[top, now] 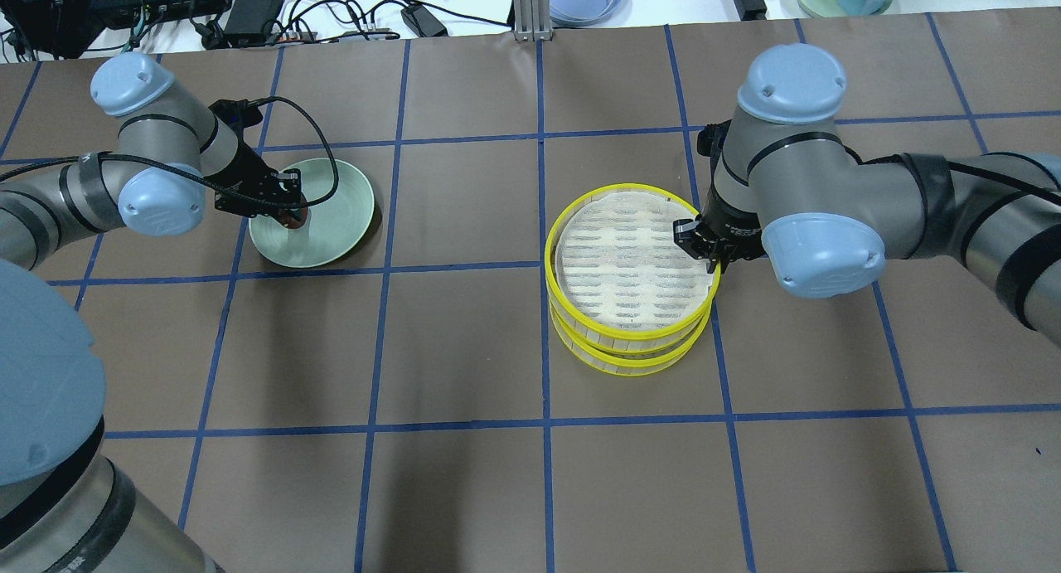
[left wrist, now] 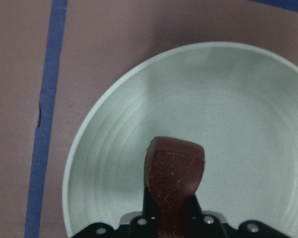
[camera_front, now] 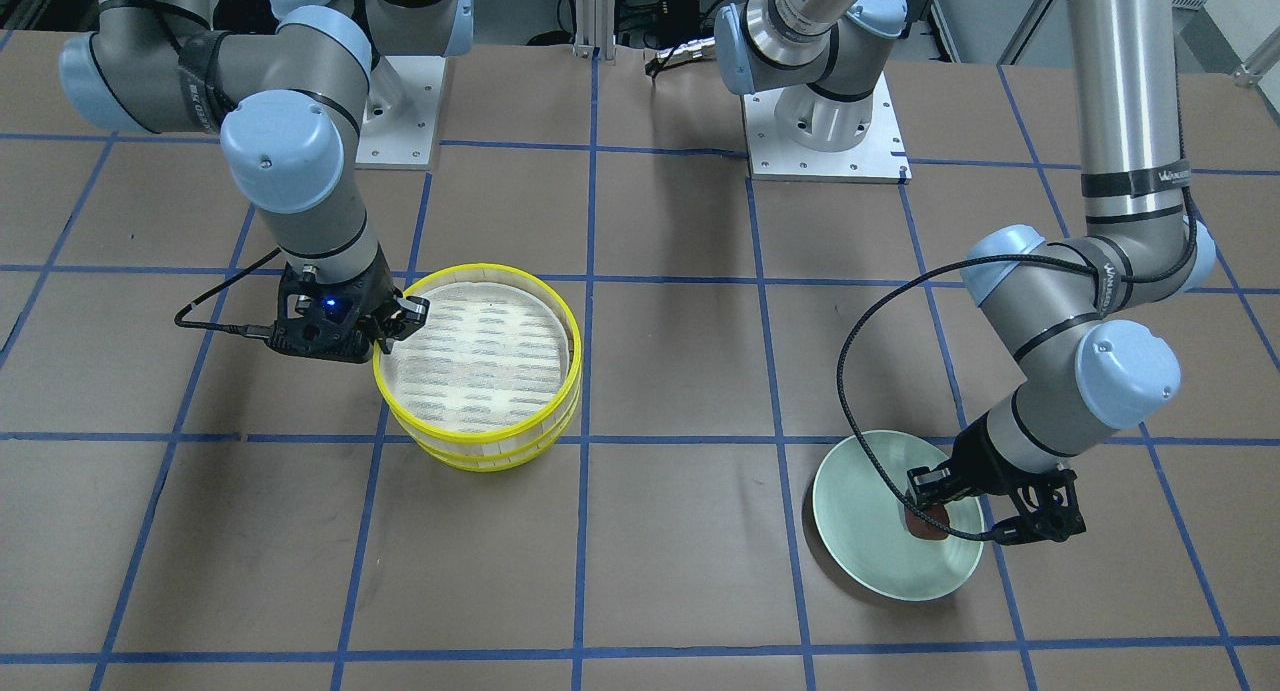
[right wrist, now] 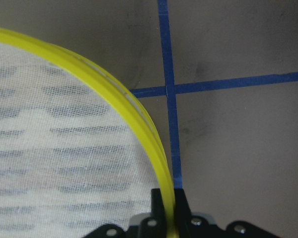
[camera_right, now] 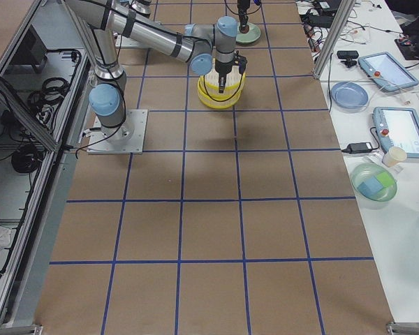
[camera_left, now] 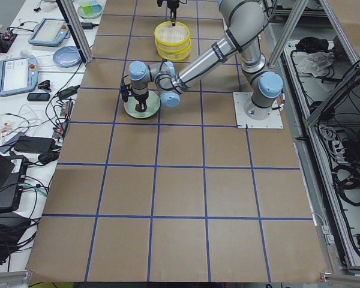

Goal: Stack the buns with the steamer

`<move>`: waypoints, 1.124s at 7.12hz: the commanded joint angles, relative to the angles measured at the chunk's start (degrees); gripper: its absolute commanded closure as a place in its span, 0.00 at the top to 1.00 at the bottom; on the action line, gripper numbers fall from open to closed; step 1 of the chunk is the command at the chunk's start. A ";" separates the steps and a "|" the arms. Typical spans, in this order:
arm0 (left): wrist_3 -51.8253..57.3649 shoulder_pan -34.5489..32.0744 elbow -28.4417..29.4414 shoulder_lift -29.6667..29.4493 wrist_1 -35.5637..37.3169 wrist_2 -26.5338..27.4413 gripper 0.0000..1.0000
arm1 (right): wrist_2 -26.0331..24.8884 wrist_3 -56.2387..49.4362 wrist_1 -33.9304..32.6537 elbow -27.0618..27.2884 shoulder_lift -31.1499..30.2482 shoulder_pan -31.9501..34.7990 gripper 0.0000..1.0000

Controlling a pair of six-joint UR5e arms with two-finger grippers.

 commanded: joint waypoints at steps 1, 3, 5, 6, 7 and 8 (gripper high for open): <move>-0.12 -0.44 0.00 0.17 -0.08 0.11 0.11 | -0.20 -0.27 0.17 0.08 0.15 0.00 0.00; -0.74 -3.15 0.61 3.23 -1.39 3.07 0.09 | -0.29 -0.27 0.52 0.08 0.59 0.00 0.00; -2.74 -5.45 2.80 7.09 -8.40 5.47 0.09 | -2.21 -0.27 0.78 0.08 0.59 0.00 0.00; -2.94 -5.54 2.72 7.98 -8.69 5.47 0.09 | -2.22 -0.27 0.78 0.17 0.50 0.00 0.00; -2.94 -5.54 2.72 8.34 -9.13 5.47 0.09 | -2.14 -0.27 0.78 0.08 0.58 0.00 0.00; -2.94 -5.54 2.81 9.13 -9.75 5.38 0.09 | -2.22 -0.27 0.78 0.17 0.59 0.00 0.12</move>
